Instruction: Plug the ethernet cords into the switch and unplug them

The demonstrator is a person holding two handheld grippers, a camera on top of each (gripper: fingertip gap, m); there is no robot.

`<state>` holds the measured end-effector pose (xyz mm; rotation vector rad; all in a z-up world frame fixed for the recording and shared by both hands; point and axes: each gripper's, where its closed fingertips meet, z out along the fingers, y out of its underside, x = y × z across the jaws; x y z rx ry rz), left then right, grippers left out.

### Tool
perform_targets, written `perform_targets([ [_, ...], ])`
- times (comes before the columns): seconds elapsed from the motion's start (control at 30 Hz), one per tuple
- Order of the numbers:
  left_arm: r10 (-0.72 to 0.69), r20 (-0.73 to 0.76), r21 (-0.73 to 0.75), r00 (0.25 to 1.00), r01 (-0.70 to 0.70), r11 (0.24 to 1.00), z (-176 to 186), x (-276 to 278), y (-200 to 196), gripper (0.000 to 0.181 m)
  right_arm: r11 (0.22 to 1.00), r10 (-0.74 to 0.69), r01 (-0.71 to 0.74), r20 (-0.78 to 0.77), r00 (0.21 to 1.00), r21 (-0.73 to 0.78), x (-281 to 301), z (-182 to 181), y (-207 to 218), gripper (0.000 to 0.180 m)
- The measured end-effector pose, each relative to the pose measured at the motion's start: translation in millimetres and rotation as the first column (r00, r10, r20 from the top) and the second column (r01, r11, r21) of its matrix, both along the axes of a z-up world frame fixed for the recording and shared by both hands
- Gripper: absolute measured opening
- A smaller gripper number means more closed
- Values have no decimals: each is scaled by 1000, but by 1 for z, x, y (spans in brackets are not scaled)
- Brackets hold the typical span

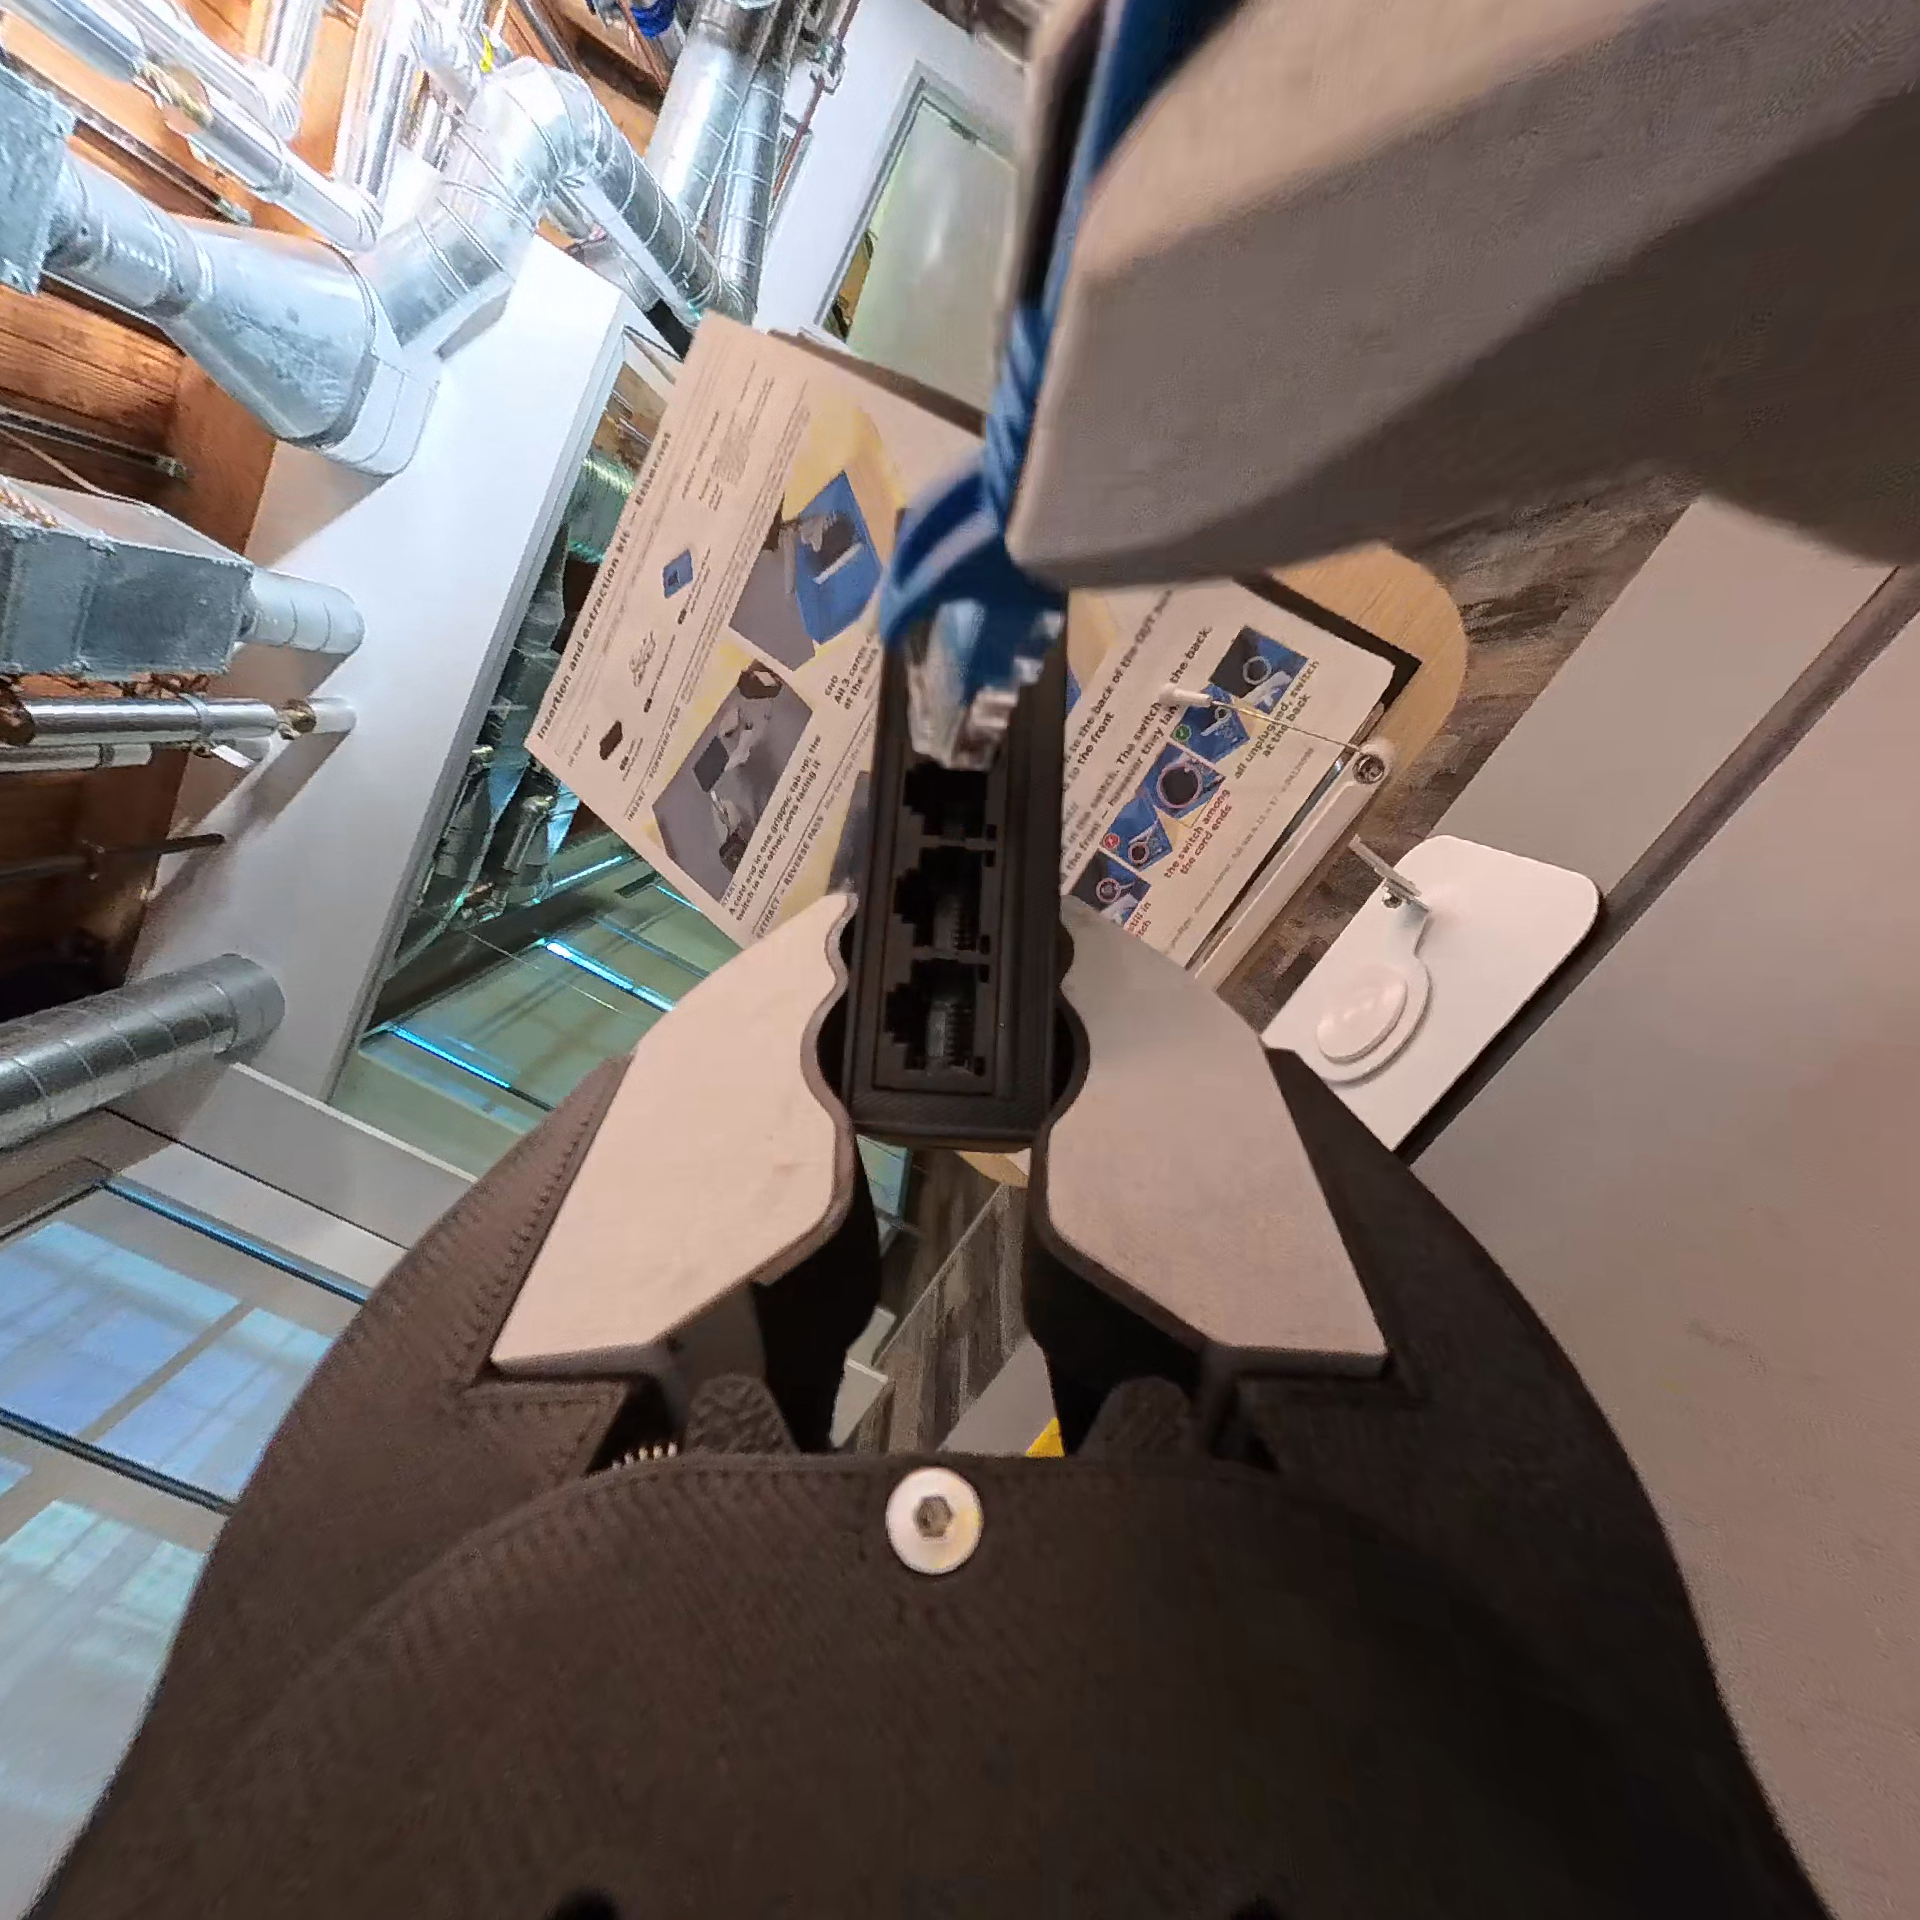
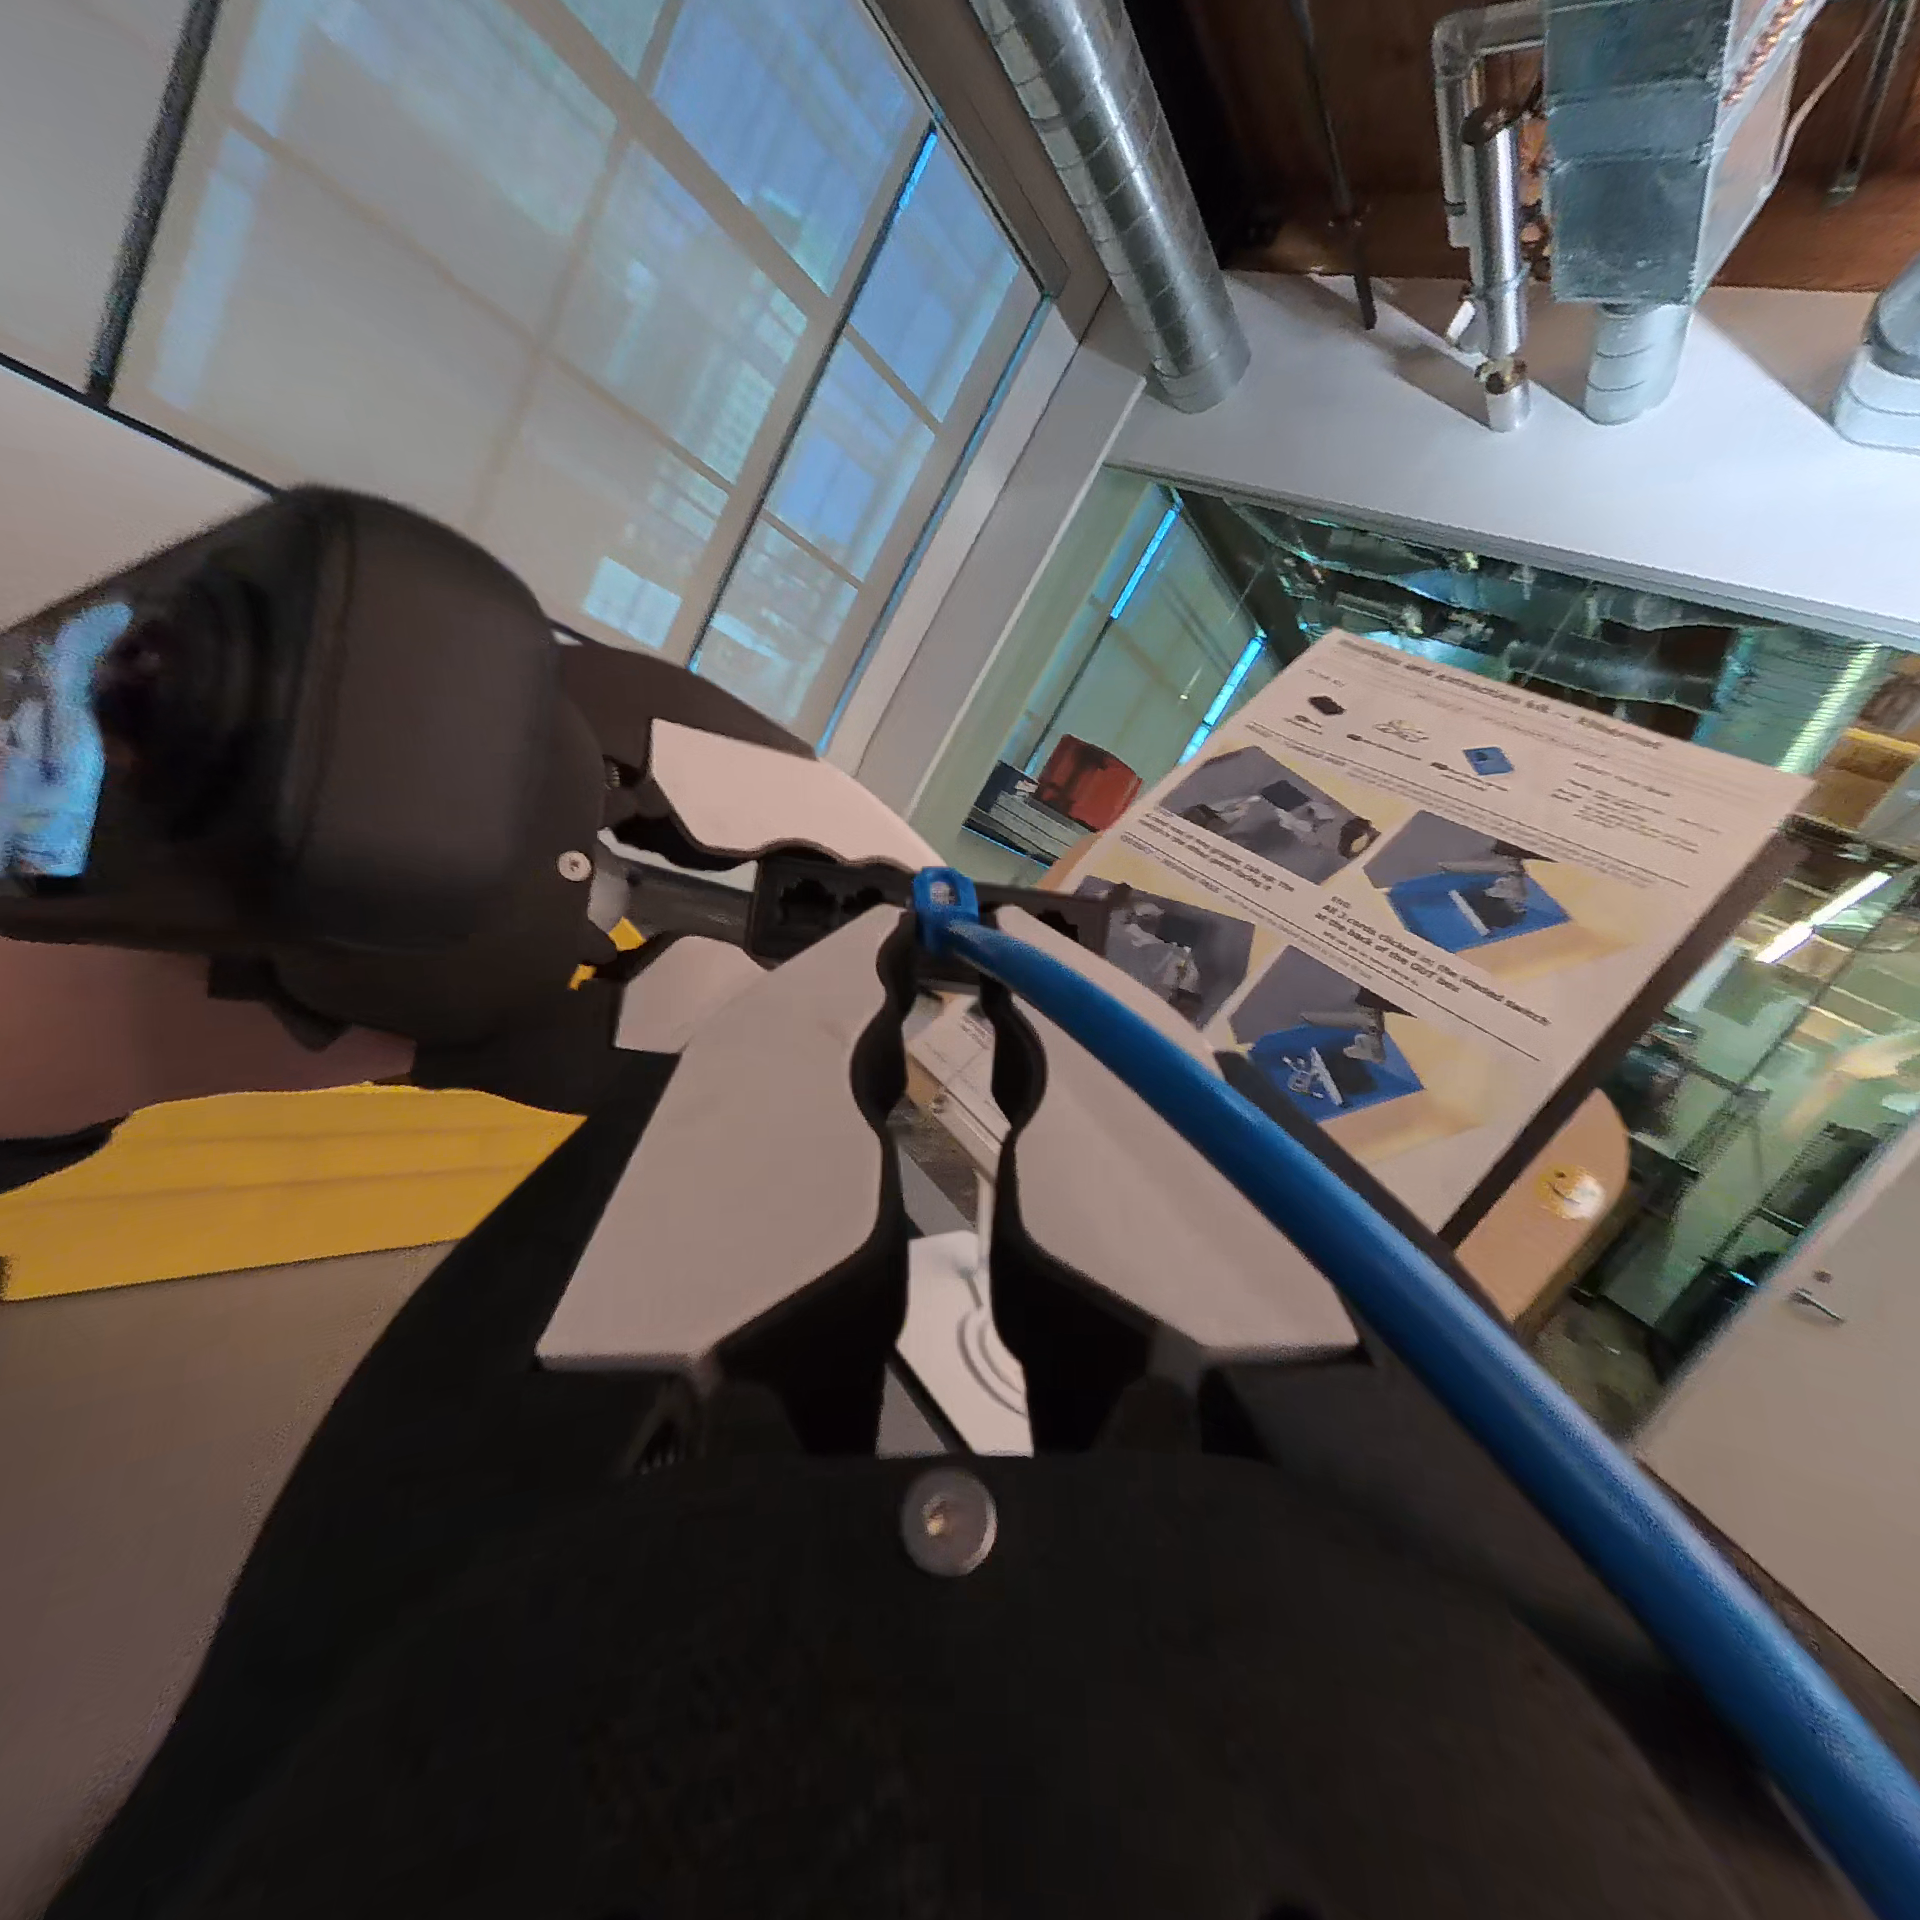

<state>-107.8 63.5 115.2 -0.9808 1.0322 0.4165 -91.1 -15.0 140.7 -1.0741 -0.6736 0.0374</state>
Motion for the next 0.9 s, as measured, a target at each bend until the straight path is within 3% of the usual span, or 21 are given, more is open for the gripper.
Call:
perform_targets([
  [0.57, 70, -19, 110, 997, -67, 992, 17, -4, -15, 28, 997, -72, 71, -68, 995, -18, -5, 7, -6, 12],
  [0.73, 23, -62, 198, 998, -11, 980, 21, 3, -30, 28, 993, -113, 111, -87, 990, -26, -1, 9, -5, 12],
  [0.9, -18, -78, 230, 997, 36, 972, 25, 5, -40, 28, 993, 42, -68, -245, 968, -98, 2, 13, -6, 12],
])
